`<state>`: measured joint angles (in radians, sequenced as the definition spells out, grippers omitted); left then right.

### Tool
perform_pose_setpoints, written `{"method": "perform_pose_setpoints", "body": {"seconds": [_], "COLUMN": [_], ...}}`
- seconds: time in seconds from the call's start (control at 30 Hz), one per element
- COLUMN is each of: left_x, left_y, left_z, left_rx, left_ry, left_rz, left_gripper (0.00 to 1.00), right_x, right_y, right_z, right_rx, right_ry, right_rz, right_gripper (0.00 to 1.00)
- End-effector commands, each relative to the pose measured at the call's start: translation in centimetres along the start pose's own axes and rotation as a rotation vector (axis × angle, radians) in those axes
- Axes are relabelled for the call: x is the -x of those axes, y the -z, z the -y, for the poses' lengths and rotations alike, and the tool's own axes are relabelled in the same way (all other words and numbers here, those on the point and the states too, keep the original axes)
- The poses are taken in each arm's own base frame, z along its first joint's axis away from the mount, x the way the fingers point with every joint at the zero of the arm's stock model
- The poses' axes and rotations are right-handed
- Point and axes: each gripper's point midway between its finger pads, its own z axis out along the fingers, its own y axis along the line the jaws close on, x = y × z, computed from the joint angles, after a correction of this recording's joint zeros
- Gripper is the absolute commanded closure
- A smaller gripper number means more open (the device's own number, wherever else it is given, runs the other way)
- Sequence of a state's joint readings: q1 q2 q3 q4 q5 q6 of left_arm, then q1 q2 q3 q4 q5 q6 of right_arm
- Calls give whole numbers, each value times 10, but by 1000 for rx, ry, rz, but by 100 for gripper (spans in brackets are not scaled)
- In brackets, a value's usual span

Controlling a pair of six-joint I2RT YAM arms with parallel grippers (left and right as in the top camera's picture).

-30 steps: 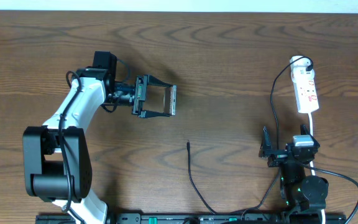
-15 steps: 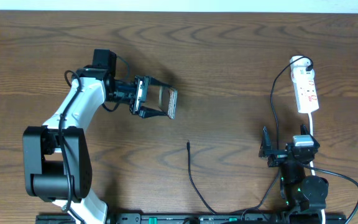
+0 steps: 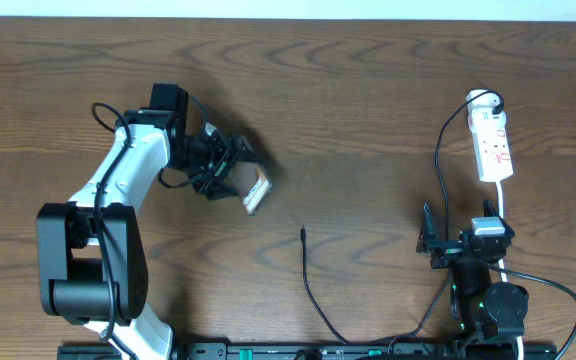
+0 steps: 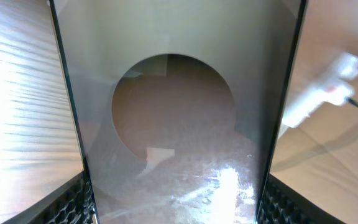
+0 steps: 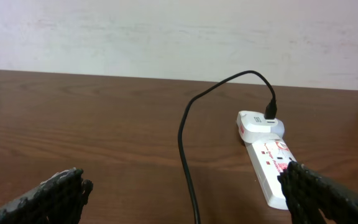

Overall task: Plug charger to phone and switch on socket
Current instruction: 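Lift the phone with the left gripper and rotate it upright, then move the right gripper toward the phone held by the left gripper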

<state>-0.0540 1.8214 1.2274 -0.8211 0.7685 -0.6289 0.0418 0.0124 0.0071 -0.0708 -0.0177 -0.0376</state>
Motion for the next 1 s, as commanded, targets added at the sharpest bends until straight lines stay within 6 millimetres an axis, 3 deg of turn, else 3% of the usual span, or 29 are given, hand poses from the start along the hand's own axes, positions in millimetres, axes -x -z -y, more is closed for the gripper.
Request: {"method": "perform_pose_setpoints", "body": {"seconds": [0.0,0.27,0.5,0.57,0.73,0.97], "left_x": [19,30,26,23,22,17], "left_y": [16,24,22,20,20,16], "left_z": [-17,-44,-39,-35,-33,-18], "left_rx": [147,298,264,243,232,149], "left_ry": [-75,-54,-47,-47,-47,-63], "left_rz": [144,221,198,181,173,138], "left_gripper": [93,92,93,92,93,93], "right_x": [-1,0,0,8,44,64], "right_y": [0,0,0,0,10,23], "right_z": [-1,-2,-2,-3,-42,-69], "right_rx": [4,4,4,14,270,431], "right_ry": [13,13,4,-87,-250,-351], "right_rz": [-3,2,3,34,140,10], "right_gripper": [1,1,1,1,1,1]}}
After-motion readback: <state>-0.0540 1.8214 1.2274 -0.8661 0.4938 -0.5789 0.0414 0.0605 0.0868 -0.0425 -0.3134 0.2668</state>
